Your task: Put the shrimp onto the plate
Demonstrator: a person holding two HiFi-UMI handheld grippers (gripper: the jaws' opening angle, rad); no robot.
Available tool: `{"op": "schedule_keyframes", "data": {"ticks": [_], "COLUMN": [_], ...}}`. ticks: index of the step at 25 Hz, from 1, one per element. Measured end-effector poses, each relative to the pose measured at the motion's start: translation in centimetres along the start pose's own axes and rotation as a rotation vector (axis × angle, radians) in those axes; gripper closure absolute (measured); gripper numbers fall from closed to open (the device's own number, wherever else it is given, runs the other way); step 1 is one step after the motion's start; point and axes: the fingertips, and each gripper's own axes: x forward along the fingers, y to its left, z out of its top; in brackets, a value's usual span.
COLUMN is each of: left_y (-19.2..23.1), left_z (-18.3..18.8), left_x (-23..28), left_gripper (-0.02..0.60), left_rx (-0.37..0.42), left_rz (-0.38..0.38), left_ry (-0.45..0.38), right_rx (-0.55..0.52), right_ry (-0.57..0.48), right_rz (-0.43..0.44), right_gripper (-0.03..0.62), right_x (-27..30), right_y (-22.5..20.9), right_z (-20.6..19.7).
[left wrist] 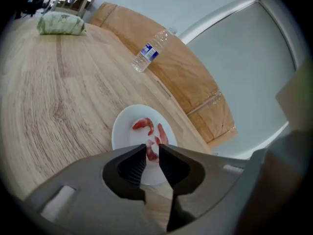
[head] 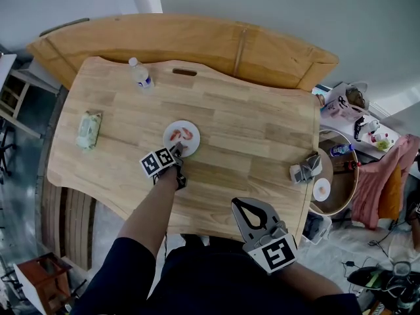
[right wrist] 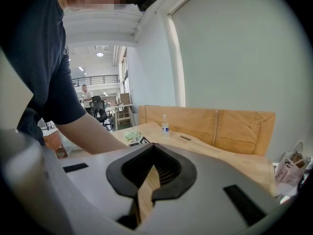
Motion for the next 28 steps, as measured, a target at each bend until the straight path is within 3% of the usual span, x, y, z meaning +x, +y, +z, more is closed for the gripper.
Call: {"op": "schedule_keyframes", "data": {"ticks": [3, 15, 21, 28], "left_y": [0.3, 1.2, 1.1, 0.6], "left_z": [-0.1, -0.1, -0.5, -0.5], "left_x": [-0.2, -1.2, -1.0, -0.7], "left_gripper": [0.515, 0.515, 0.511, 0.456], "left_rx": [0.051, 0.122, 0.287, 0.291], "left_rz": [0.027, 0.078, 0.116, 0.094], "left_ry": [0.028, 0.062, 0.146, 0.140], "right_rx": [0.012, 0.008, -0.007, -0.009], "right_ry": [0.000, -0.001, 0.009, 0.003], "right_rz": [0.002, 0.014, 0.017, 0.018], "right_gripper": [0.585, 0.585, 0.585, 0.585], "right_x": [-0.1, -0.4, -0.4, -0.5], "right_y": [0.1, 0.5, 0.9, 1.3], "right_z": [-0.2, -0.2, -0.4, -0.3]}}
